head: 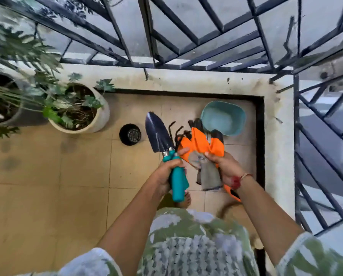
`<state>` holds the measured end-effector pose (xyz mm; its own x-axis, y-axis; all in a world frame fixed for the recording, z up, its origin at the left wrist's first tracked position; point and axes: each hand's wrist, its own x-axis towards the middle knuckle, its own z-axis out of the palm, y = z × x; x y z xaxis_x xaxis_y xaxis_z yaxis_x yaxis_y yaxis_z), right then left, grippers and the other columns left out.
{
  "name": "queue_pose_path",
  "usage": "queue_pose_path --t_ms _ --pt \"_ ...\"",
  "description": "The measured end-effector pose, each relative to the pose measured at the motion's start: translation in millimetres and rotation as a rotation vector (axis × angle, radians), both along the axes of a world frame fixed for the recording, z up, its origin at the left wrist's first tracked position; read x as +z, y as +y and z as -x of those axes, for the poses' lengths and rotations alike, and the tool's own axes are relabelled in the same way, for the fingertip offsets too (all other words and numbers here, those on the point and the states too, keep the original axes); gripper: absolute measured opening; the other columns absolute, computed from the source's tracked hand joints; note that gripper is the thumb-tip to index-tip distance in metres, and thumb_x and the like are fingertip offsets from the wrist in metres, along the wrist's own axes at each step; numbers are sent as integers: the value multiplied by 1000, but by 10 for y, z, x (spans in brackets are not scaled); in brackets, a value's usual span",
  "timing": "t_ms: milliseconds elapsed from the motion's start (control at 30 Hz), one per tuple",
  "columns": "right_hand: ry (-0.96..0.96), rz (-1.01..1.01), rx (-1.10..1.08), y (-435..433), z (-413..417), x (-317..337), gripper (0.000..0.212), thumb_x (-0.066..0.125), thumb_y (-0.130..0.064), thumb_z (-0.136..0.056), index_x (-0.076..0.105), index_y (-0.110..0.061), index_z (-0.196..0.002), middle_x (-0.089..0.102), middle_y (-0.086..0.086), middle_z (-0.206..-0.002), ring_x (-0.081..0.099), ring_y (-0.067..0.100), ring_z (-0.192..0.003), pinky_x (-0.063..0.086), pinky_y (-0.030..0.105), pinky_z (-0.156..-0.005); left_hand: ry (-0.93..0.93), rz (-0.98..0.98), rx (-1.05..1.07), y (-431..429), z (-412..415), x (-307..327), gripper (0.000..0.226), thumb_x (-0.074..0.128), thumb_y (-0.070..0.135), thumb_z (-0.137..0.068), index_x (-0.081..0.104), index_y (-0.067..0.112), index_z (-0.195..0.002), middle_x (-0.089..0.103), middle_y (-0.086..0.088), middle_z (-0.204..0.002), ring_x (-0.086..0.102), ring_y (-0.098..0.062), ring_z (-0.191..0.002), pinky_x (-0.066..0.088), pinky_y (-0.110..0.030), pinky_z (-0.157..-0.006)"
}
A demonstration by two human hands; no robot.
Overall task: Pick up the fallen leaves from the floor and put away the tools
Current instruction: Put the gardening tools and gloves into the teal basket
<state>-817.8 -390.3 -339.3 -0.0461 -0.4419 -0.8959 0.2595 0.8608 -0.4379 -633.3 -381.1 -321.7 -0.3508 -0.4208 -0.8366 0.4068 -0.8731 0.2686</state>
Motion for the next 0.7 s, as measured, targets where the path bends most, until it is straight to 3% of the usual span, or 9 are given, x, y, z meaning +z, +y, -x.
queue_pose_path --t_ms 133,200,267,400,467,567,667,700 --pt "-53 -14 -124 -230 21 -474 27 56 -4 -91 58 1 -117 67 17 -106 68 22 -78 56 26 -61 73 -62 161 -218 204 -461 61 55 4 -62 62 22 -120 52 -2 -60 52 -12 -54 47 -22 -57" --pt "-35 -76 -158 -249 21 -723 27 56 -9 -91 58 3 -116 68 16 -102 68 21 -74 56 26 -59 58 -69 158 -308 289 -655 58 53 5 -63 61 22 -118 54 -2 -58 52 -11 -52 47 -21 -55" --pt "-12 -107 -185 -252 64 -921 25 56 -8 -91 58 2 -114 71 11 -89 68 18 -67 55 26 -57 10 -83 95 -404 373 -868 59 52 5 -61 61 23 -116 54 -2 -60 52 -10 -50 47 -19 -53" --pt "44 -75 -236 -277 270 -1196 20 53 -1 -91 60 -1 -110 69 12 -92 67 22 -75 57 30 -66 -70 -12 -90 -549 512 -1245 55 52 2 -60 65 24 -109 54 4 -61 49 -9 -50 44 -17 -51" --pt "173 -52 -210 -288 473 -1378 21 55 2 -89 62 -5 -107 68 13 -98 65 24 -84 56 35 -81 -103 11 -190 -599 665 -1413 46 53 -2 -63 66 22 -101 58 8 -62 48 -9 -54 43 -17 -50" --pt "275 -64 -179 -370 893 -1722 12 64 -4 -82 65 -13 -90 68 10 -96 64 27 -90 50 47 -94 -136 31 -271 -649 921 -1674 53 55 -1 -56 65 18 -105 65 9 -88 53 -3 -54 43 -14 -53" --pt "284 -104 -136 -447 1459 -2178 32 69 -17 -73 65 -11 -105 69 6 -100 65 22 -92 49 44 -96 -129 36 -302 -701 1198 -1986 64 54 0 -56 60 17 -118 65 11 -100 56 1 -58 44 -13 -56" --pt "296 -104 -126 -533 1560 -2181 24 65 -13 -80 64 -12 -103 68 4 -98 65 19 -89 51 39 -94 -133 34 -304 -718 1252 -2068 63 55 -1 -59 59 16 -120 64 11 -106 56 -2 -65 43 -12 -58"
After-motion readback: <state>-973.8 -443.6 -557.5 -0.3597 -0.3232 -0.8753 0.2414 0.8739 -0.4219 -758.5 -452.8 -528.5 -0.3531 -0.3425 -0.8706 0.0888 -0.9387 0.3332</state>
